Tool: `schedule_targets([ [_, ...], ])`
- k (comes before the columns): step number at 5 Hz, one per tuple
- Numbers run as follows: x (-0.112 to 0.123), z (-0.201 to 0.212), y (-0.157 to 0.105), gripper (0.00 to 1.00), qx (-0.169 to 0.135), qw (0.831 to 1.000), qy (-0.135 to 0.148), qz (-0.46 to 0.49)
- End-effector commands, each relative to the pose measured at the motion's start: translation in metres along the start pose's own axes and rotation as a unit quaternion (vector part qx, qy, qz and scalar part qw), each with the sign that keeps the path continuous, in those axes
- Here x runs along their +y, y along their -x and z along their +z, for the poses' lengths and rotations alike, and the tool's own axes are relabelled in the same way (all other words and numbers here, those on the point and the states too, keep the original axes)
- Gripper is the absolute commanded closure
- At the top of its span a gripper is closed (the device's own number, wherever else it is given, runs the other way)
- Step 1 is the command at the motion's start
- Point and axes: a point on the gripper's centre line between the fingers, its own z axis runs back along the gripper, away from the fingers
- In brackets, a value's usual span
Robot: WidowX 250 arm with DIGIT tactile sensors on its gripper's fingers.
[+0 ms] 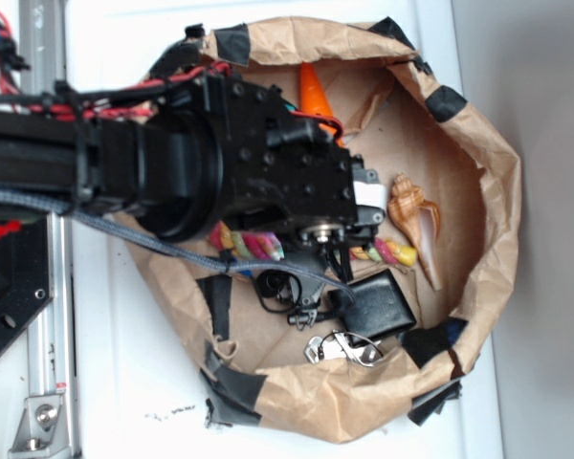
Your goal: Grab the multicolored rope.
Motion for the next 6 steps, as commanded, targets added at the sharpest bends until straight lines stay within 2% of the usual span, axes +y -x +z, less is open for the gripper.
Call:
schedule_targets([
  [1,0.008,-0.007,0.002,1.00,-0.011,1.000,-0.009,0.011],
  [2,0.002,0.019,-0.001,1.00,-0.018,1.000,-0.008,0.002],
  [3,-0.003,0.069,-0.008,1.00,-0.114,0.993,0.014,-0.037],
  [4,0.000,0.120,-0.012,1.00,-0.157,0.987,0.025,-0.021],
  [5,-0.011,0.170,-0.018,1.00,-0.141,0.990,0.006,-0.022],
  [6,-0.018,0.202,-0.022,1.00,-0.119,0.992,-0.012,-0.028],
])
